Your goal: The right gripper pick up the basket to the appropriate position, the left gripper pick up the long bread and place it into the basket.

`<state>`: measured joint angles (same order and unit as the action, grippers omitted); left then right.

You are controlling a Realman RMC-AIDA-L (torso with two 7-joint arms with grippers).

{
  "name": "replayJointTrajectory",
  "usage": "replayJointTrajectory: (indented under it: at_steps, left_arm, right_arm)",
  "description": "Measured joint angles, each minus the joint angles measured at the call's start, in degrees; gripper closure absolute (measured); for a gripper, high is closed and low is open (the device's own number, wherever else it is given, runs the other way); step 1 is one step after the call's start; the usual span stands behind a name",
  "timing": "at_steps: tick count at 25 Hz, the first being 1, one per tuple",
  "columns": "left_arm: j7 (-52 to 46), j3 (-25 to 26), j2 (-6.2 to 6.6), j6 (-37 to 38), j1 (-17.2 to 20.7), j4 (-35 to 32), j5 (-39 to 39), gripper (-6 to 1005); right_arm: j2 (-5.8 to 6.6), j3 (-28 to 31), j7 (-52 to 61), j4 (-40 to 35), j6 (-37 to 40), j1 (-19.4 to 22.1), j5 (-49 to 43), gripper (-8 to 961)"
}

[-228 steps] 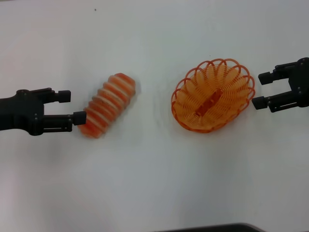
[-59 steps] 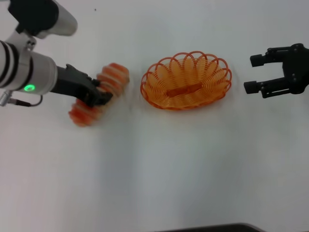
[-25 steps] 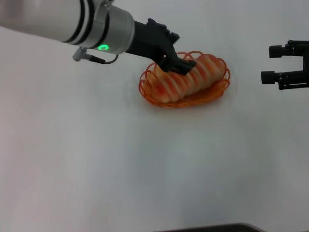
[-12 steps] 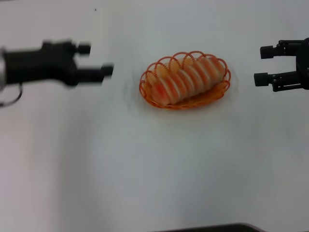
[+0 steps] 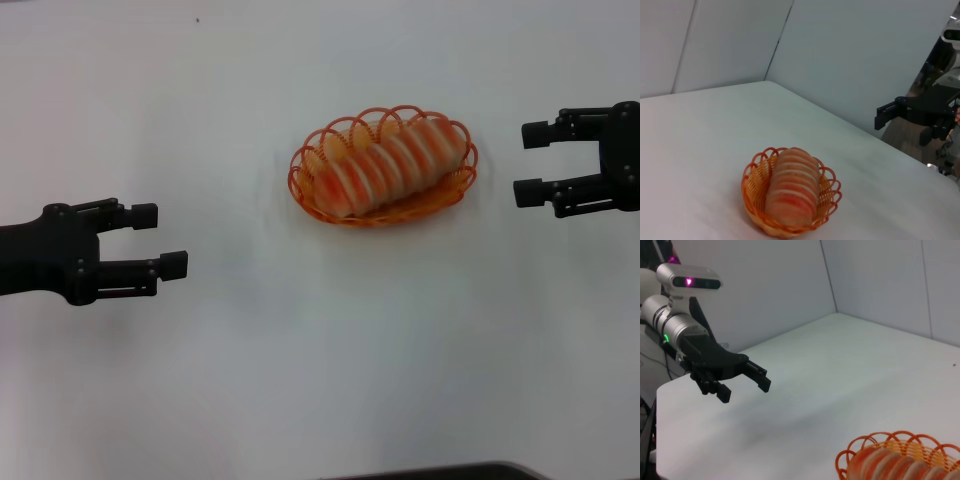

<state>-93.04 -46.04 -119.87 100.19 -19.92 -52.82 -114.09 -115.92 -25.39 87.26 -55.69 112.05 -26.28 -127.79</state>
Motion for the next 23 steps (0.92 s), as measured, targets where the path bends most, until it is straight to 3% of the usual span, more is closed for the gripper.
replayJointTrajectory:
  at_steps: [16, 23]
  left_arm:
    - [-0.1, 0.3, -0.15, -0.2, -1.0, 0.0, -0.1, 138]
    - [0.2, 1.0, -1.0, -0.3, -1.1, -0.2, 1.3, 138]
  right_arm:
    - [-0.06, -2.0, 0.0, 0.0, -0.4, 0.3, 0.0, 88]
    - [-0.9, 0.1, -0.1, -0.1, -0.9, 0.4, 2.2, 88]
